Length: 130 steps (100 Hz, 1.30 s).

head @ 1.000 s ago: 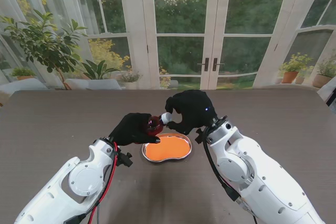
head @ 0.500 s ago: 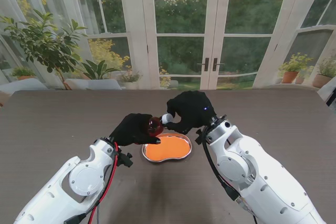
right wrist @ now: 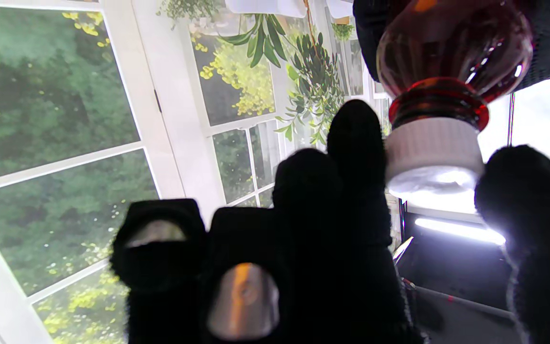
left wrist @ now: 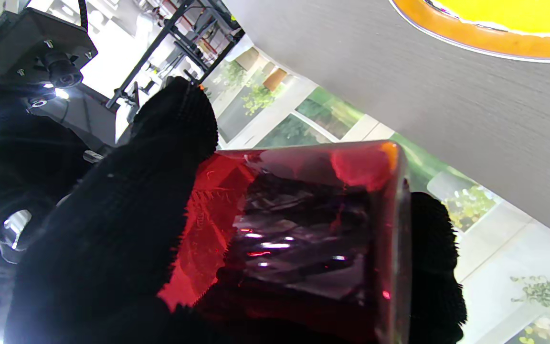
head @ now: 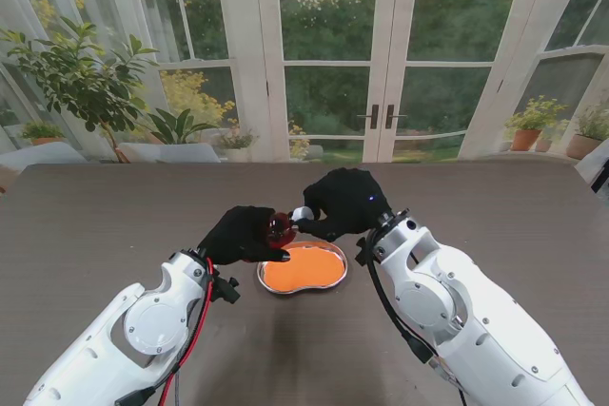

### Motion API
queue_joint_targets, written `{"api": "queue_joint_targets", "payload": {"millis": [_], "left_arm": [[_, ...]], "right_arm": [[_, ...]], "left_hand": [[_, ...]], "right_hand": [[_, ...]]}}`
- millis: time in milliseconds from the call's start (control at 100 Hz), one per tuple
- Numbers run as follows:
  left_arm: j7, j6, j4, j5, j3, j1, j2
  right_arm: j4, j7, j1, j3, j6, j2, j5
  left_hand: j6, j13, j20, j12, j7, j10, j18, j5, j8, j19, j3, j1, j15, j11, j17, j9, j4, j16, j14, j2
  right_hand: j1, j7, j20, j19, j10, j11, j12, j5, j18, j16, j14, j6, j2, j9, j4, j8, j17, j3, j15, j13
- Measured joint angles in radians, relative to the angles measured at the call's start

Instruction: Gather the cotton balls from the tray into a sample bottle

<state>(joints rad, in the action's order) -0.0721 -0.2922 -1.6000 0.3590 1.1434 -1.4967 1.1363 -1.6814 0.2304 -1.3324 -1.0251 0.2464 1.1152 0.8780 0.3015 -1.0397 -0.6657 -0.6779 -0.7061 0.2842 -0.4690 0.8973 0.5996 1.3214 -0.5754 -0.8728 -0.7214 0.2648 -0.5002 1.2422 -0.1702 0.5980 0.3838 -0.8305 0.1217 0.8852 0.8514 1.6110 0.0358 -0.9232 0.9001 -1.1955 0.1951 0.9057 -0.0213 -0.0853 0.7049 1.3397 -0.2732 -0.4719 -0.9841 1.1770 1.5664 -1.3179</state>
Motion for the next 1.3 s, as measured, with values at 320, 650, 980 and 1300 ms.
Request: {"api": "queue_joint_targets", "payload": {"millis": [320, 650, 980, 1300], "left_arm": [[0.001, -0.001, 0.0, -0.001, -0.001, 0.0, 0.0], [0.006, -0.002, -0.003, 0.0, 0.002, -0.006, 0.0], [-0.006, -0.002, -0.002, 0.0, -0.002, -0.007, 0.0], [-0.021, 0.0, 0.001, -0.002, -0.007, -0.004, 0.002]], "right_arm": [[-0.01, -0.033, -0.009, -0.01, -0.002, -0.002, -0.017], [-0.016, -0.053, -0.013, -0.017, -0.001, -0.004, -0.025], [-0.015, -0.047, -0.017, -0.018, 0.012, -0.004, -0.037], [-0.013, -0.041, -0.017, -0.022, 0.031, -0.004, -0.04]], "left_hand": [[0.001, 0.0, 0.0, 0.0, 0.0, 0.001, 0.0, 0.0, 0.0, 0.0, 0.0, 0.0, 0.0, 0.0, 0.0, 0.0, 0.0, 0.0, 0.0, 0.0], [0.002, 0.0, 0.0, 0.0, 0.0, 0.001, 0.0, 0.0, 0.0, 0.0, 0.0, 0.0, 0.0, 0.0, 0.0, 0.0, 0.0, 0.0, 0.0, 0.0], [0.001, 0.0, 0.0, 0.0, 0.0, 0.001, 0.0, 0.0, 0.0, 0.0, 0.0, 0.0, 0.0, 0.0, 0.0, 0.0, 0.0, 0.0, 0.0, 0.0], [-0.002, 0.0, 0.0, 0.0, 0.0, 0.001, 0.0, 0.0, 0.0, 0.0, 0.0, 0.0, 0.001, 0.0, 0.0, 0.0, 0.0, 0.0, 0.001, 0.0]], "right_hand": [[-0.02, -0.013, 0.0, 0.002, -0.014, 0.0, 0.0, -0.009, 0.002, 0.0, 0.018, 0.016, -0.148, 0.002, 0.012, -0.001, 0.013, -0.034, 0.0, 0.0], [-0.023, -0.017, 0.0, 0.008, -0.014, 0.001, 0.0, -0.009, 0.002, 0.0, 0.019, 0.016, -0.197, 0.002, 0.032, -0.001, 0.014, -0.047, 0.0, 0.0], [-0.009, -0.027, 0.0, 0.008, -0.018, 0.017, 0.0, -0.009, 0.003, 0.0, 0.021, 0.023, -0.154, 0.002, 0.038, -0.001, 0.025, -0.038, 0.0, 0.0], [0.015, -0.051, 0.0, 0.008, -0.024, 0.037, 0.0, 0.002, 0.003, -0.002, 0.022, 0.036, -0.108, -0.001, 0.038, -0.001, 0.04, -0.027, -0.003, 0.0]]}}
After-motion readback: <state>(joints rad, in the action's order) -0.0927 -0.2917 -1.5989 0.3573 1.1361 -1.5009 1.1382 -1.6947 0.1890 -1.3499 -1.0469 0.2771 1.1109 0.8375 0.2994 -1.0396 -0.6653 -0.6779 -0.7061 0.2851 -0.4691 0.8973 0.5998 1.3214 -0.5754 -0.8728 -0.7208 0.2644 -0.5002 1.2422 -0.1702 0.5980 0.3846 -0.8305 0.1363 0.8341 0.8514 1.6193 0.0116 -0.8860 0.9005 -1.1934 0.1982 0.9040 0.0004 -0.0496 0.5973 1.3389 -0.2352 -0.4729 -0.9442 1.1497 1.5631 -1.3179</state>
